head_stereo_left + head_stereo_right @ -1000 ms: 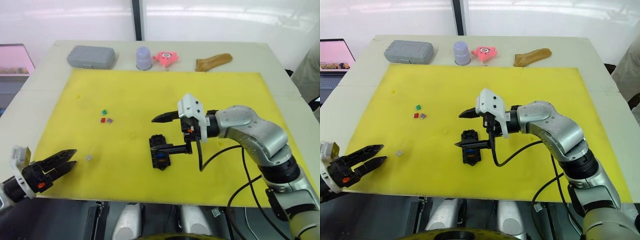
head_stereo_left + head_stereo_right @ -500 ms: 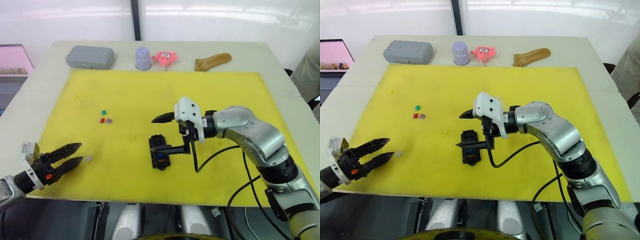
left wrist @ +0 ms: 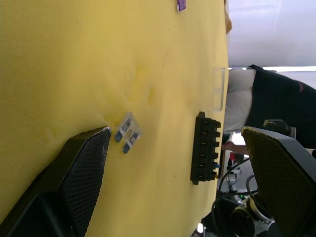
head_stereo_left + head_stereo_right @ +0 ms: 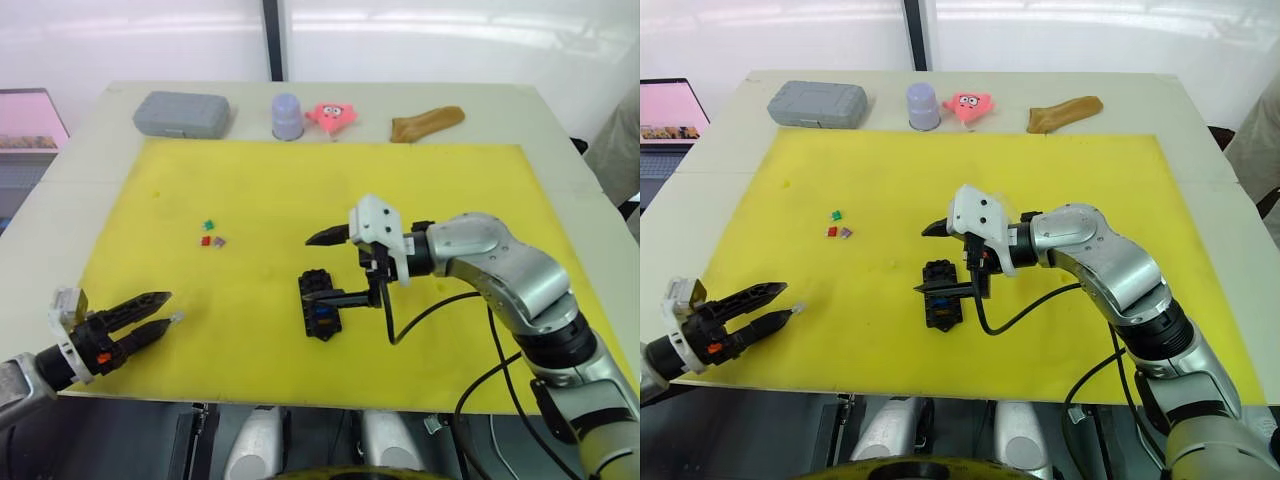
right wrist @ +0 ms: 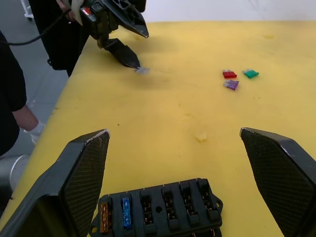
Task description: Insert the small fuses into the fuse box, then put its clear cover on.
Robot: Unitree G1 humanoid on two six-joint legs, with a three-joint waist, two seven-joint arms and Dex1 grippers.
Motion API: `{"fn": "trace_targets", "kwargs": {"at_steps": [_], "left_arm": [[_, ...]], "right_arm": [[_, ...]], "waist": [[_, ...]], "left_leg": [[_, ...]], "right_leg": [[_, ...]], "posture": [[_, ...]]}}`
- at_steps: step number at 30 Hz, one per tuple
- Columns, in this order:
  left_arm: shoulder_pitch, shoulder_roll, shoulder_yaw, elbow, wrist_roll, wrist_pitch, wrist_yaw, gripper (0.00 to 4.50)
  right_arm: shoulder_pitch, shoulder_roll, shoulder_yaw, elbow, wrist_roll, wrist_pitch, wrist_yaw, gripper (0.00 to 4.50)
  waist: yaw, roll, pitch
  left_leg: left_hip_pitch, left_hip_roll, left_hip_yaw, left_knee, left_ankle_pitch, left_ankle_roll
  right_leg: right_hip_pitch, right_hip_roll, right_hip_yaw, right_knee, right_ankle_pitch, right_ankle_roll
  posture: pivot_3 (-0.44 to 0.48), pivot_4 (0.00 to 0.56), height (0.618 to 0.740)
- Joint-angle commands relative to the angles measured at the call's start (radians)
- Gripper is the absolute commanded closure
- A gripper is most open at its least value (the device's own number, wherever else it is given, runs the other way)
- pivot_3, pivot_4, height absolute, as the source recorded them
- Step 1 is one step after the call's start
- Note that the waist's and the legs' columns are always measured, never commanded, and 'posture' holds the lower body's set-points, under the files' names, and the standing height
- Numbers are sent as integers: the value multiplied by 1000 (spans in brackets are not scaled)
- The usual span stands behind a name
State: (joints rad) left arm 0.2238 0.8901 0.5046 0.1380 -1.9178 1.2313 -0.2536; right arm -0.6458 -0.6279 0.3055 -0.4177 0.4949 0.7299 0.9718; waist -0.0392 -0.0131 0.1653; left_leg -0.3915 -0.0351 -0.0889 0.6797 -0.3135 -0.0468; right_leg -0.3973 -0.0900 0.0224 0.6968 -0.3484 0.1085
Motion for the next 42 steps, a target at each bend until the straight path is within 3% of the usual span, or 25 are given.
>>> {"fn": "trace_targets", "kwargs": {"at_steps": [1, 8, 19, 23, 36, 39, 42], "left_arm": [[0, -23, -34, 6, 39, 12, 4, 24], [-19, -55, -74, -8, 75, 51, -35, 24], [-150, -75, -102, 89, 227, 88, -101, 24], [-172, -88, -92, 97, 272, 104, -122, 1246], [-203, -143, -38, 115, 362, 124, -138, 1246], [-198, -154, -14, 119, 374, 112, -133, 2077], [-190, -153, 13, 121, 390, 110, -137, 3598]], "right_arm": [[0, -6, -33, -46, 7, -5, -2, 0], [2, -26, -45, -55, 12, 7, 6, 0], [-3, -29, -49, -53, 6, 17, 5, 0], [2, -32, -52, -61, 7, 23, 1, 0], [12, -58, -65, -76, 11, 25, 1, 0], [12, -61, -65, -76, 9, 23, 2, 0], [14, -63, -65, -78, 9, 23, 3, 0]], "waist": [[1, 0, 0], [5, 3, -2], [32, 7, -4], [30, 8, -5], [32, 11, -6], [30, 12, -6], [25, 12, -6]], "left_leg": [[0, 0, 0, 0, 0, 0], [0, -2, 0, 0, 0, 0], [1, -5, -2, 0, 0, 0], [1, -5, -3, 0, 0, 0], [1, -5, -5, 0, 0, 0], [1, -5, -5, 0, 0, 0], [1, -5, -5, 0, 0, 0]], "right_leg": [[0, 0, 0, 0, 0, 0], [0, -2, 0, 0, 0, 0], [2, -5, -2, -5, 0, 0], [2, -5, -3, -5, 0, 0], [4, -5, -4, -7, 0, 0], [4, -5, -4, -7, 0, 0], [5, -5, -4, -7, 0, 0]], "posture": [[0, 150, 740], [0, 150, 740], [0, 150, 740], [0, 150, 740], [0, 150, 740], [0, 150, 740], [0, 150, 740]]}}
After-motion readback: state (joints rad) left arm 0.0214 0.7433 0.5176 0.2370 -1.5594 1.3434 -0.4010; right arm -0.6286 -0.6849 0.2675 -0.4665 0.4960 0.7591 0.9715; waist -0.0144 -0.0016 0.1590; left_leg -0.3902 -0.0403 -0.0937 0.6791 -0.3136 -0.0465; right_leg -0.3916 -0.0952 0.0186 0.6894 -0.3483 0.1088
